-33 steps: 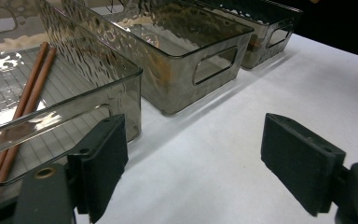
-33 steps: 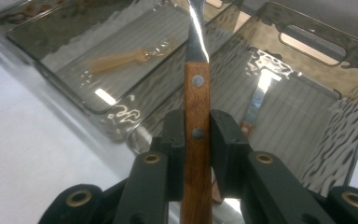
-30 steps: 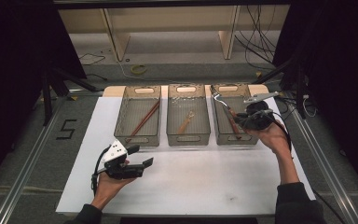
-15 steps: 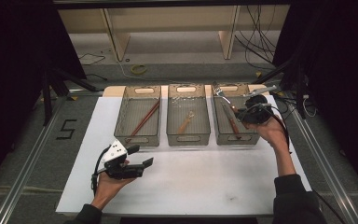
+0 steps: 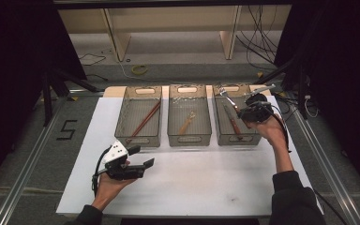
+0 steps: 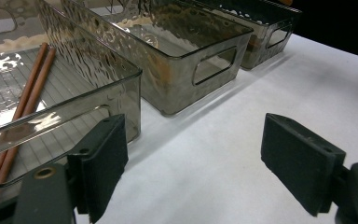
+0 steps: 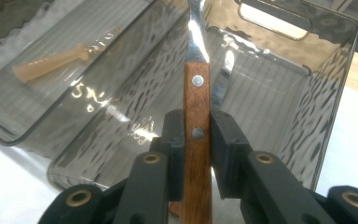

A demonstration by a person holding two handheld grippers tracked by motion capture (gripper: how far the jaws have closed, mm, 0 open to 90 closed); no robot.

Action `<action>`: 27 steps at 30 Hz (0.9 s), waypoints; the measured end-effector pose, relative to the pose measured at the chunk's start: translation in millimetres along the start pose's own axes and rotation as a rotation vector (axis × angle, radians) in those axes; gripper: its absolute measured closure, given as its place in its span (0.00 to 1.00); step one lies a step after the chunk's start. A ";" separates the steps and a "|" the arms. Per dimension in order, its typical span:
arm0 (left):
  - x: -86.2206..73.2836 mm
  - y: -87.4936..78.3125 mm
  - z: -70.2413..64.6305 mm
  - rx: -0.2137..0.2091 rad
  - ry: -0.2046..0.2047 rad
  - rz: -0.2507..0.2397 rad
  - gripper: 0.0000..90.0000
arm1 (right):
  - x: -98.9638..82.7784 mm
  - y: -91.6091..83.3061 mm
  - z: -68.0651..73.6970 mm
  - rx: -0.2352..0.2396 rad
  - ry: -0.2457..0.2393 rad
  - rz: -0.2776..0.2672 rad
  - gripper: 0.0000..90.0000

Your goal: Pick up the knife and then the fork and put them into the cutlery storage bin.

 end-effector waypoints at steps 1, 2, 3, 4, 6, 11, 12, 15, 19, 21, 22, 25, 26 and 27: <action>0.0 0.0 0.0 0.000 0.000 0.000 0.25 | -0.5 0.9 -0.8 -0.005 0.002 0.004 0.86; 0.1 0.0 0.0 0.000 0.000 0.000 0.25 | -1.2 1.9 -1.9 -0.010 0.000 0.009 0.86; 0.1 0.0 0.0 0.000 0.000 0.000 0.25 | -1.7 2.8 -2.1 -0.012 0.003 0.012 0.86; 0.0 0.0 0.0 0.000 0.000 0.000 0.25 | -2.3 3.7 -2.5 -0.013 0.003 0.015 0.86; 0.0 0.1 0.1 0.000 0.000 0.000 0.25 | -3.7 5.3 -2.5 -0.016 0.004 0.026 0.86; 0.0 0.1 0.2 0.001 0.000 0.000 0.25 | -7.0 10.3 -3.4 -0.031 -0.002 0.048 0.86; 0.1 0.0 0.1 0.000 0.001 0.000 0.25 | -7.8 11.4 -3.3 -0.032 -0.003 0.054 0.86; 0.1 0.0 0.5 0.002 0.001 0.000 0.25 | -9.5 13.9 -2.2 -0.032 -0.002 0.065 0.86; 0.2 0.0 0.5 0.002 0.002 0.000 0.25 | -9.9 16.6 -0.3 -0.028 -0.002 0.070 0.86; 0.0 0.0 0.5 0.002 0.002 0.000 0.25 | -10.9 18.2 0.3 -0.030 -0.007 0.076 0.86; 0.1 0.0 0.5 0.002 0.002 0.000 0.25 | -11.7 18.9 0.5 -0.032 -0.010 0.083 0.86; 0.1 0.0 0.2 0.001 0.001 0.000 0.25 | -13.6 21.4 1.0 -0.032 -0.008 0.094 0.86; 0.1 0.0 0.2 0.001 0.001 0.000 0.25 | -14.1 22.0 1.2 -0.033 -0.008 0.098 0.85; 0.0 0.1 0.2 0.001 0.001 0.000 0.25 | -14.4 22.7 1.2 -0.036 -0.010 0.100 0.85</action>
Point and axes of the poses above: each handheld gripper's, and its own axes: y roughly forward along the jaws, x roughly out of its top, z roughly to its left, the point moved 10 cm from there along y, roughly forward along the jaws, and after that the axes turned 15 degrees about -z, right-handed, at the moved point
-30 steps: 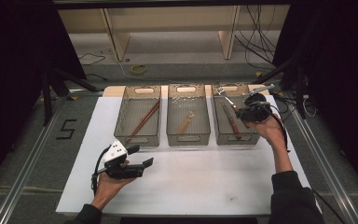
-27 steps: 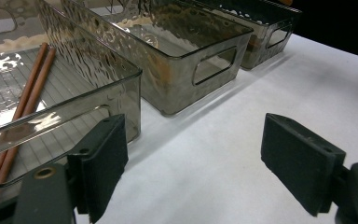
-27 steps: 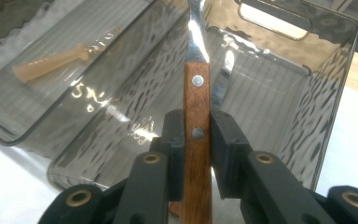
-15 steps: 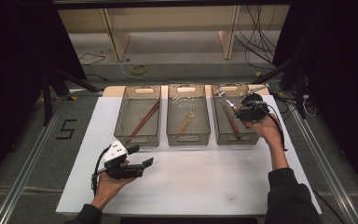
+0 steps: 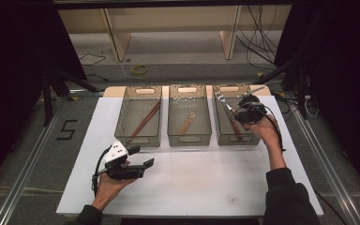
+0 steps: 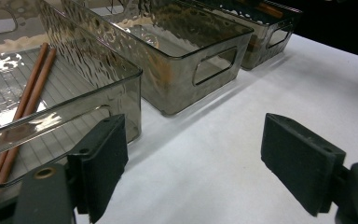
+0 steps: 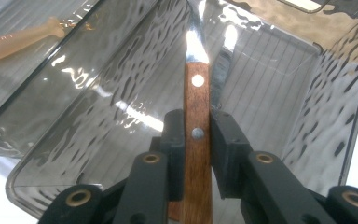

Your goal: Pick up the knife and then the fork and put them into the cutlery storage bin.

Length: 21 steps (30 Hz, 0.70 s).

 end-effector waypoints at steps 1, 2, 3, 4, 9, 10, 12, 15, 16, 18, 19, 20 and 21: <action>0.0 0.0 0.3 0.001 0.002 0.000 0.25 | -0.3 0.6 0.7 0.001 0.001 0.003 0.85; 0.0 0.0 0.0 0.000 0.000 0.000 0.25 | -0.4 1.3 1.2 0.003 0.000 0.004 0.85; 0.0 0.0 0.0 0.000 0.000 0.000 0.25 | -0.6 1.9 1.8 0.004 0.000 0.007 0.85; 0.1 0.0 0.0 0.000 0.000 -0.001 0.25 | -0.7 2.5 2.1 0.003 -0.001 0.010 0.85; 0.1 0.0 0.0 0.000 0.000 0.000 0.25 | -3.5 6.9 2.9 -0.005 0.001 0.031 0.85; -0.1 0.1 0.1 0.000 -0.001 0.000 0.25 | -3.4 7.4 2.9 -0.004 0.005 0.030 0.84; -0.1 0.1 0.1 0.000 -0.001 0.000 0.25 | -2.3 7.8 3.3 0.003 0.012 0.020 0.78; -0.1 0.1 0.2 0.000 0.000 0.001 0.25 | 2.7 5.9 3.0 0.007 0.034 -0.005 0.67; 0.0 0.0 0.0 -0.001 0.000 0.000 0.25 | 3.7 5.0 3.0 0.010 0.030 -0.008 0.66; 0.1 0.1 0.0 -0.001 0.000 0.000 0.25 | 4.6 3.2 2.5 0.006 0.026 -0.012 0.64; 0.0 0.1 0.0 -0.001 -0.001 0.000 0.25 | 4.9 2.2 2.3 0.006 0.029 -0.016 0.63; -0.1 0.1 0.0 -0.001 0.000 0.001 0.25 | 5.1 1.0 3.2 0.013 0.033 -0.017 0.62; -0.1 0.1 -0.1 -0.001 0.000 0.001 0.25 | 5.4 0.2 3.5 0.013 0.032 -0.022 0.60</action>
Point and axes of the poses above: each handheld gripper's, and its own axes: y roughly forward along the jaws, x roughly out of its top, z roughly to its left, the point moved 10 cm from there along y, roughly forward along the jaws, and after that the axes turned 15 degrees about -z, right-handed, at the moved point
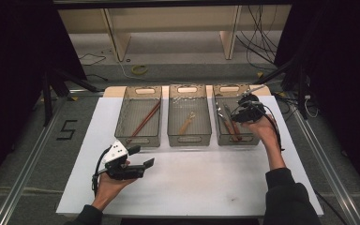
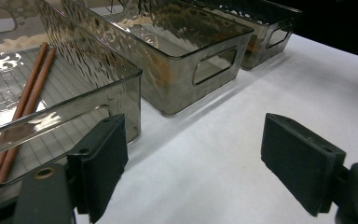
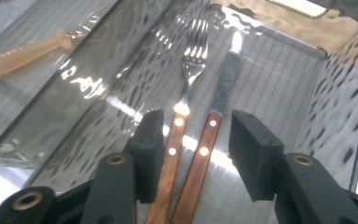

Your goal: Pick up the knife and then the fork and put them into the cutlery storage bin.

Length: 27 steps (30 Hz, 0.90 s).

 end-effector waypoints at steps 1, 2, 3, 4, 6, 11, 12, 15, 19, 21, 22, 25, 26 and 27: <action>-0.1 0.0 0.1 -0.001 0.002 0.001 0.24 | 0.2 -1.3 0.7 0.001 -0.002 -0.001 0.59; -0.1 0.0 0.0 -0.001 0.002 0.001 0.24 | 0.7 -2.4 1.5 0.001 -0.005 -0.004 0.58; -0.1 0.0 0.0 -0.001 0.002 0.001 0.25 | 1.4 -3.9 3.0 0.006 -0.005 -0.010 0.57; 0.1 0.0 0.0 0.000 0.000 0.000 0.25 | 2.4 -5.5 4.9 0.017 -0.006 -0.020 0.56; 0.1 -0.1 0.5 0.001 0.000 0.000 0.25 | 4.6 -9.5 9.1 0.030 -0.002 -0.043 0.53; 0.0 -0.1 0.0 -0.001 0.000 0.001 0.24 | 6.0 -20.4 24.1 0.079 0.002 -0.098 0.49; -0.1 0.0 0.1 -0.001 -0.001 0.001 0.24 | 6.0 -22.0 26.5 0.086 0.005 -0.103 0.47; -0.3 0.0 0.1 -0.001 -0.002 0.003 0.24 | 7.5 -29.5 36.5 0.115 0.013 -0.140 0.45; -0.7 0.0 0.1 -0.002 -0.004 0.005 0.24 | 8.4 -37.5 49.1 0.148 0.025 -0.180 0.41; -0.8 0.0 -0.2 -0.004 -0.004 0.007 0.24 | 7.3 -42.1 58.1 0.174 0.033 -0.198 0.40; -1.1 -0.1 -0.2 -0.007 -0.003 0.009 0.24 | 6.6 -44.8 63.1 0.188 0.038 -0.207 0.39; -1.5 0.3 -0.8 -0.010 -0.004 0.011 0.24 | 4.4 -52.9 75.8 0.211 0.040 -0.240 0.37; -1.4 0.3 -1.0 -0.011 -0.003 0.011 0.24 | 4.1 -55.4 80.1 0.225 0.046 -0.252 0.36; -1.3 0.2 -1.3 -0.012 -0.002 0.011 0.24 | 3.4 -57.8 83.7 0.235 0.051 -0.259 0.36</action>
Point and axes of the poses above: each handheld gripper's, and its own axes: y roughly forward along the jaws, x roughly out of its top, z roughly to its left, the point moved 10 cm from there along y, roughly forward along the jaws, and after that the axes turned 15 degrees about -z, right-handed, at the moved point
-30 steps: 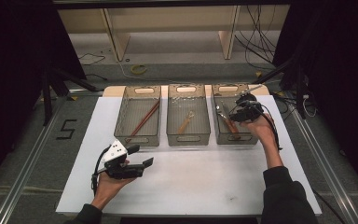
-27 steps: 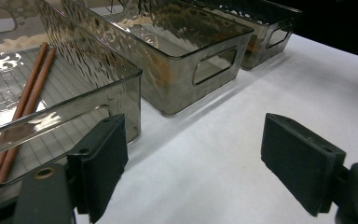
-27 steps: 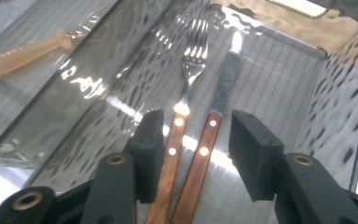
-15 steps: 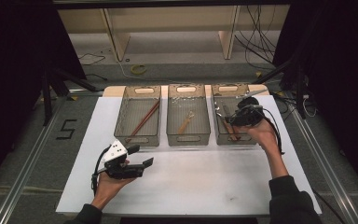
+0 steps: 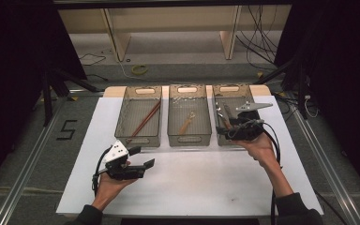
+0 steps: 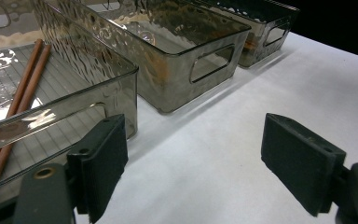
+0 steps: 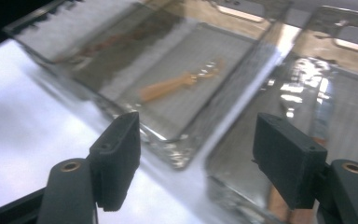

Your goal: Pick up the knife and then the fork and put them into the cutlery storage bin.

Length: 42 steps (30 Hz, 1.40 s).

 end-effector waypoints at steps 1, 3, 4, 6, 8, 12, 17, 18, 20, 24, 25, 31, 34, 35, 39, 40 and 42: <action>0.0 0.0 0.0 0.000 -0.001 0.000 0.24 | -0.2 -1.5 3.6 0.004 -0.002 -0.013 0.36; -0.3 0.1 -0.1 -0.002 -0.004 0.002 0.24 | -2.3 -4.4 11.5 0.024 -0.006 -0.027 0.35; -0.4 0.1 -0.3 -0.003 -0.003 0.003 0.24 | -3.6 -5.9 15.4 0.036 -0.003 -0.032 0.34; -0.5 0.3 -0.9 -0.005 -0.005 0.004 0.24 | -6.0 -8.9 23.2 0.053 0.002 -0.045 0.33; -1.1 0.5 -1.4 -0.007 -0.008 0.007 0.24 | -7.6 -11.0 27.5 0.056 -0.007 -0.055 0.32; -1.4 0.6 -1.9 -0.009 -0.007 0.009 0.24 | -13.6 -16.0 37.5 0.095 0.018 -0.076 0.31; -1.6 0.8 -2.4 -0.013 -0.006 0.012 0.24 | -25.8 -22.7 44.8 0.118 0.019 -0.100 0.30; -1.6 0.8 -2.5 -0.014 -0.006 0.013 0.24 | -28.8 -24.5 46.4 0.121 0.022 -0.110 0.30; -1.7 0.8 -3.1 -0.017 -0.009 0.015 0.24 | -33.8 -27.1 49.7 0.134 0.031 -0.125 0.29; -2.0 0.8 -3.8 -0.022 -0.019 0.016 0.24 | -42.7 -32.9 54.6 0.145 0.040 -0.143 0.28; -2.0 0.8 -4.0 -0.023 -0.020 0.016 0.24 | -45.2 -34.6 55.6 0.147 0.042 -0.148 0.27; -2.4 1.3 -8.8 -0.040 -0.028 0.023 0.24 | -60.4 -45.0 60.8 0.148 0.050 -0.171 0.26; -2.7 0.8 -11.3 -0.047 -0.025 0.026 0.24 | -68.2 -49.1 63.9 0.152 0.034 -0.173 0.25; -2.8 0.5 -11.8 -0.049 -0.026 0.026 0.24 | -71.2 -50.9 64.9 0.148 0.029 -0.173 0.25; -3.6 -1.4 -14.0 -0.054 -0.031 0.027 0.24 | -78.7 -55.3 67.3 0.146 0.019 -0.175 0.24; -3.6 -1.9 -14.1 -0.054 -0.029 0.028 0.24 | -79.9 -56.6 67.4 0.140 0.015 -0.176 0.24; -3.3 -3.0 -14.9 -0.055 -0.034 0.026 0.24 | -81.8 -58.0 67.3 0.136 0.000 -0.184 0.24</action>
Point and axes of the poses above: each handheld gripper's, and its own axes: y roughly forward along the jaws, x roughly out of its top, z roughly to its left, the point moved 10 cm from there along y, roughly forward along the jaws, and after that the axes turned 15 degrees about -z, right-handed, at the moved point
